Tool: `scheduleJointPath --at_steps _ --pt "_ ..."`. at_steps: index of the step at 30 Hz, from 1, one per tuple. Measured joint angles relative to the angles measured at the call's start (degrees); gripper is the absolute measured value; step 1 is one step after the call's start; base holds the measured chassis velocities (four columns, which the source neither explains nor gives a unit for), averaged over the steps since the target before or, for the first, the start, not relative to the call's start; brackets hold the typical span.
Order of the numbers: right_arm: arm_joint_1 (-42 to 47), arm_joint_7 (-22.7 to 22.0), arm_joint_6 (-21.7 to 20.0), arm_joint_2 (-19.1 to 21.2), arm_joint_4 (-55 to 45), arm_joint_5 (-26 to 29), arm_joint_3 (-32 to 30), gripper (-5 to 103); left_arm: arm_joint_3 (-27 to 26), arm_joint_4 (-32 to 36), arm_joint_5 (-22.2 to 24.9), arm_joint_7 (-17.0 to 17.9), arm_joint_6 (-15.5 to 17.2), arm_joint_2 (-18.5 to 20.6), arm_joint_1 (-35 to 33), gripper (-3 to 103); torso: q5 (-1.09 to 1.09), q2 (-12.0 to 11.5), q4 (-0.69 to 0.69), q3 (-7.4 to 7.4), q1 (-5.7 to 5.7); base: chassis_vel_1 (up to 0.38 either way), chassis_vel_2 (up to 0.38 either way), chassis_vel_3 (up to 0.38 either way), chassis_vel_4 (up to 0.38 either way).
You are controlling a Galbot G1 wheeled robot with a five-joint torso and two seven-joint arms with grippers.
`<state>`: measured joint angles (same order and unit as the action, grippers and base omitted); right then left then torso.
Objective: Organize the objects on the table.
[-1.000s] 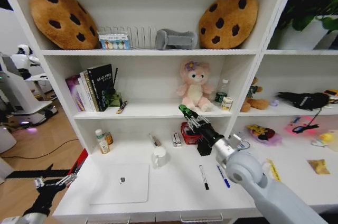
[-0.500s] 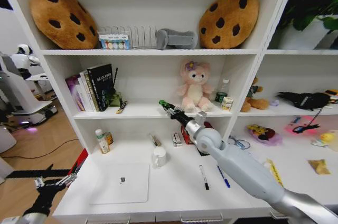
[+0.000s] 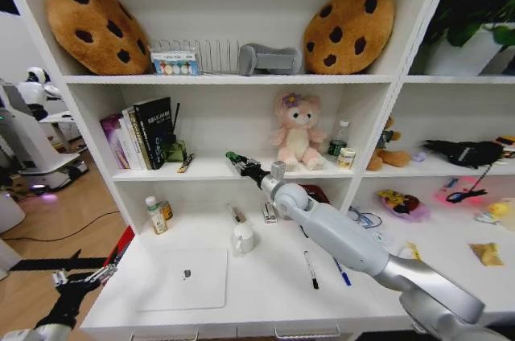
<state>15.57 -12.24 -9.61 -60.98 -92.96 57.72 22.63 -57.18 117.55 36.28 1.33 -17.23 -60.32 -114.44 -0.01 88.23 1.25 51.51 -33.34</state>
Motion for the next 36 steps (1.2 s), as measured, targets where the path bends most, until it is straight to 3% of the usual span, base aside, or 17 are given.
scheduleJointPath --at_steps 6,11,15,17,20,24,26,28,32,35,36 --pt "-0.3 -0.3 -0.6 -1.0 1.2 0.0 0.5 34 0.0 0.0 0.0 0.0 0.0 0.0 0.0 100 0.00 0.0 0.00 0.00 0.00 0.000 0.000 0.000 0.000" --pt "-0.2 -1.3 -1.5 -1.2 1.2 0.1 0.5 55 0.0 0.0 0.0 0.0 0.0 0.0 0.0 100 0.00 0.0 -0.01 0.00 0.00 0.000 0.000 0.000 0.000" --pt "-0.3 -1.9 -1.6 -0.9 0.7 0.2 0.2 61 0.0 0.0 0.0 0.0 0.0 0.0 0.0 100 0.01 0.0 -0.01 0.00 0.00 0.000 0.000 0.000 0.000" --pt "-0.2 -3.0 -2.2 0.2 -2.4 0.9 -1.2 77 0.0 0.0 0.0 0.0 0.0 0.0 0.0 100 0.01 0.0 -0.01 0.00 -0.01 0.000 0.000 0.000 0.000" --pt "0.2 -3.6 -2.8 1.0 -4.6 1.4 -2.0 83 0.0 0.0 0.0 0.0 0.0 0.0 0.0 100 0.01 0.0 -0.02 0.00 0.00 0.000 0.000 0.000 0.000" --pt "6.7 -7.3 -6.1 6.3 -17.5 3.5 -7.5 99 0.0 0.0 0.0 0.0 0.0 0.0 0.0 100 0.01 0.0 -0.01 -0.01 0.00 0.000 0.000 0.000 0.000" --pt "8.3 -7.8 -6.9 7.3 -20.0 4.0 -8.8 100 0.0 0.0 0.0 0.0 0.0 0.0 0.0 100 0.02 0.0 0.01 -0.01 0.00 0.000 0.000 0.000 0.000" --pt "16.4 -8.3 -8.2 11.8 -28.9 4.4 -16.0 100 0.0 0.0 0.0 0.0 0.0 0.0 0.0 100 0.02 0.0 -0.02 -0.01 0.00 0.000 0.000 0.000 0.000" --pt "23.5 -7.4 -8.2 15.3 -33.6 2.9 -22.4 100 0.0 0.0 0.0 0.0 0.0 0.0 0.0 100 0.02 0.0 0.00 -0.01 0.01 0.000 0.000 0.000 0.000" --pt "42.3 -6.2 -6.9 20.6 -41.3 -1.7 -36.8 100 0.0 0.0 0.0 0.0 0.0 0.0 0.0 100 0.03 0.0 0.05 -0.02 0.02 0.000 0.000 0.000 0.000" --pt "42.3 -6.2 -6.9 20.6 -41.3 -1.7 -36.8 100 0.0 0.0 0.0 0.0 0.0 0.0 0.0 100 0.03 0.0 0.05 -0.02 0.02 0.000 0.000 0.000 0.000"
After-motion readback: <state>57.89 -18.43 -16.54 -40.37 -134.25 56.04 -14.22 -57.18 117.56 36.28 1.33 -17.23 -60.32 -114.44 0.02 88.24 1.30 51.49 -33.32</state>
